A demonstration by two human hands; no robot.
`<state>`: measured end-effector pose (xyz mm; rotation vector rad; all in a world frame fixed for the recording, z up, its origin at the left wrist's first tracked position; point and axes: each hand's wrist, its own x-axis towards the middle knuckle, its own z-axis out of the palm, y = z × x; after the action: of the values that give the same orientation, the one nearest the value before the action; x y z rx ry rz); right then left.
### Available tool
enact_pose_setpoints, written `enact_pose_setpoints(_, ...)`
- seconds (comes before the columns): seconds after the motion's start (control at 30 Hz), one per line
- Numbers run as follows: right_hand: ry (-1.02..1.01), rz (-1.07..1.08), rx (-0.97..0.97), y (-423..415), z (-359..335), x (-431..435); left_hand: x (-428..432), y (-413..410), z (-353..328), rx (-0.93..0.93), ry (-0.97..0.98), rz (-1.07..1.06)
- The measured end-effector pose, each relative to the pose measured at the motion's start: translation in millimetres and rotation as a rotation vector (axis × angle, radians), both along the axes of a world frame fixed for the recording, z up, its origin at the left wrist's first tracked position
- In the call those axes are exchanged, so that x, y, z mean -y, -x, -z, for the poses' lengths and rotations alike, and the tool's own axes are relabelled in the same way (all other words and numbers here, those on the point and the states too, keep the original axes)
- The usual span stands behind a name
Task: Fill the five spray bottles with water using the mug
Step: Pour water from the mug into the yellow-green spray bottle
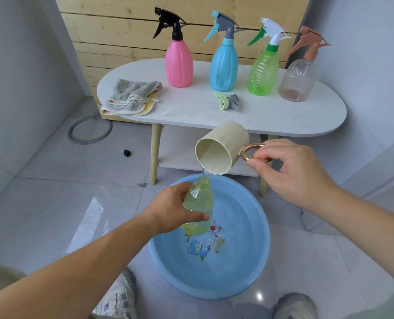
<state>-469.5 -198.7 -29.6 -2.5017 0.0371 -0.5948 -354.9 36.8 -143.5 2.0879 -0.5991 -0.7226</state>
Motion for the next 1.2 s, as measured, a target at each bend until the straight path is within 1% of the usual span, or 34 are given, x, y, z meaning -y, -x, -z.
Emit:
enact_pose_setpoints(0.6,0.146,-0.04,0.096,-1.2,4.0,2.7,-0.8,-1.0,2.7,-0.014,-0.01,-0.003)
enact_pose_setpoints(0.77,0.235,-0.057,0.151,-2.3,7.0,3.9,-1.2,-0.4,3.1,-0.015,-0.018,-0.002)
enact_pose_setpoints(0.93,0.372,-0.151,0.226,-4.2,10.6,6.7,-1.2,-0.8,2.7,-0.012,-0.029,0.0)
enact_pose_setpoints(1.03,0.411,-0.203,0.236,-5.5,12.6,6.9,-1.1,-0.2,2.8,-0.007,-0.042,-0.008)
enact_pose_setpoints(1.13,0.405,-0.224,0.23,-6.7,15.2,4.9,-1.3,-0.1,1.9,-0.002,-0.05,-0.015)
enact_pose_setpoints(1.2,0.287,-0.149,0.17,-6.5,18.2,0.9,-1.5,-0.2,2.4,0.0,-0.049,-0.02)
